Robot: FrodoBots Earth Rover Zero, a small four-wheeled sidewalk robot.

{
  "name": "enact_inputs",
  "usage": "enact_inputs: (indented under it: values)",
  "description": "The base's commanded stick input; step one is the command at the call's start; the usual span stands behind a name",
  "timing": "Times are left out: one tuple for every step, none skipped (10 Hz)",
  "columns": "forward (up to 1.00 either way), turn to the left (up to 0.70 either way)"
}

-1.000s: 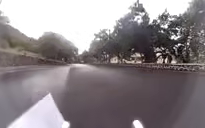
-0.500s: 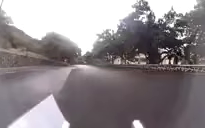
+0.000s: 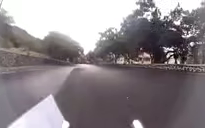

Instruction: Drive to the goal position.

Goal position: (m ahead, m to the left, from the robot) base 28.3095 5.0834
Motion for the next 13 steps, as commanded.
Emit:
enact_inputs:
  values:
    - [1.00, 0.00]
    - [1.00, 0.00]
    - [1.00, 0.00]
    - [1.00, 0.00]
    - [1.00, 0.00]
    - [1.00, 0.00]
    - [1.00, 0.00]
    - [1.00, 0.00]
    - [1.00, 0.00]
    - [1.00, 0.00]
    - [1.00, 0.00]
    - [1.00, 0.00]
    - [1.00, 0.00]
